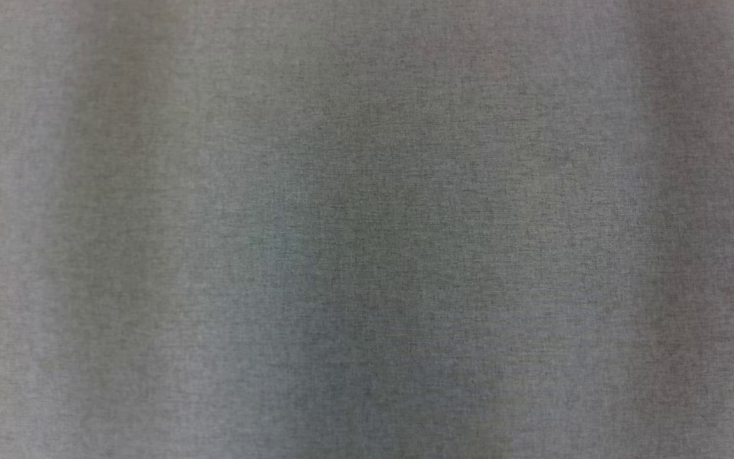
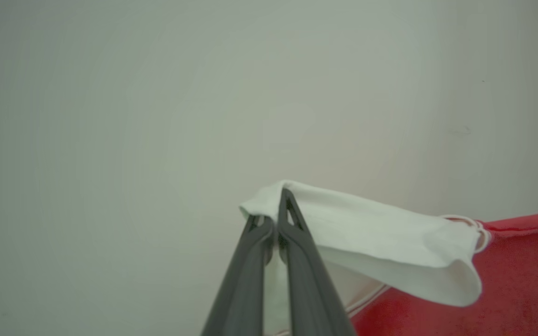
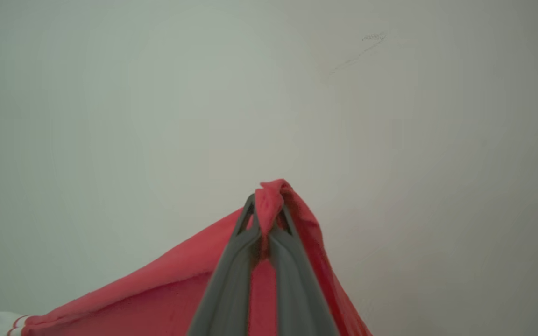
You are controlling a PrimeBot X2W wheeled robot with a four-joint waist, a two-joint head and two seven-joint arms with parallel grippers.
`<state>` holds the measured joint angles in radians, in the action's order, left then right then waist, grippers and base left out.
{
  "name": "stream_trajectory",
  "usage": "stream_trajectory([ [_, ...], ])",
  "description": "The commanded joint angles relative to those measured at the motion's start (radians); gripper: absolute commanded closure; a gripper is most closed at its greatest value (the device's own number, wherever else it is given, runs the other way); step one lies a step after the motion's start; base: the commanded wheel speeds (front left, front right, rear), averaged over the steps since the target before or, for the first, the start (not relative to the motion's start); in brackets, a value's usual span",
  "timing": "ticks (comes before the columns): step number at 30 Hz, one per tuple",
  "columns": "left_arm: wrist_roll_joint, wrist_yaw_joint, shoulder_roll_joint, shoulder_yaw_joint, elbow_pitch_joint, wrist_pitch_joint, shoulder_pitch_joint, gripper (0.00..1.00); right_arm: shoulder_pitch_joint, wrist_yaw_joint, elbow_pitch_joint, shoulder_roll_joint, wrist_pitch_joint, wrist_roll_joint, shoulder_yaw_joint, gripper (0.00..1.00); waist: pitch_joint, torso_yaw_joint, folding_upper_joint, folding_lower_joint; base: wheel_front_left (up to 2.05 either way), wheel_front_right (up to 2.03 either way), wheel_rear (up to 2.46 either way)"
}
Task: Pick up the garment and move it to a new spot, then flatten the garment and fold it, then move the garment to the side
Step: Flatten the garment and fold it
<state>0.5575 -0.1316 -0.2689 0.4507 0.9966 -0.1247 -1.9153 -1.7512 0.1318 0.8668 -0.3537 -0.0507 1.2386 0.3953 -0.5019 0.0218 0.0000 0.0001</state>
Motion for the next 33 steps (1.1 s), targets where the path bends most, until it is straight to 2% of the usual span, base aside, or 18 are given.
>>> stream_trajectory([
  [1,0.011,0.002,-0.006,0.008,0.013,-0.005,-0.005,1.00,0.005,-0.002,0.014,-0.004,0.004,0.000,0.014,1.00,-0.001,-0.001,0.0000,-0.0001,0.00,0.00,0.00],
  [4,0.048,0.002,0.001,0.027,0.032,-0.005,0.021,1.00,0.057,-0.002,0.035,0.000,0.007,0.010,0.042,1.00,0.001,-0.011,0.0000,-0.0001,0.00,0.00,0.00],
  [10,0.103,0.002,-0.004,0.131,0.014,0.006,0.126,1.00,0.211,-0.002,0.030,0.011,0.029,0.056,0.104,1.00,0.021,-0.032,0.0000,-0.0001,0.00,0.00,0.00],
  [19,0.255,0.002,-0.063,0.281,-0.096,0.075,0.344,1.00,0.476,-0.002,-0.033,0.005,0.052,0.129,0.195,1.00,0.118,-0.049,0.0000,-0.0001,0.00,0.00,0.00],
  [25,0.364,0.002,-0.149,0.404,-0.217,0.219,0.574,1.00,0.683,-0.002,-0.146,-0.040,0.104,0.145,0.307,1.00,0.233,-0.043,0.0000,-0.0001,0.00,0.00,0.00],
  [33,0.511,0.006,-0.291,0.520,-0.421,0.524,0.869,1.00,0.922,-0.002,-0.217,-0.160,0.207,0.173,0.443,1.00,0.406,-0.047,0.0000,-0.0001,0.00,0.00,0.00],
])
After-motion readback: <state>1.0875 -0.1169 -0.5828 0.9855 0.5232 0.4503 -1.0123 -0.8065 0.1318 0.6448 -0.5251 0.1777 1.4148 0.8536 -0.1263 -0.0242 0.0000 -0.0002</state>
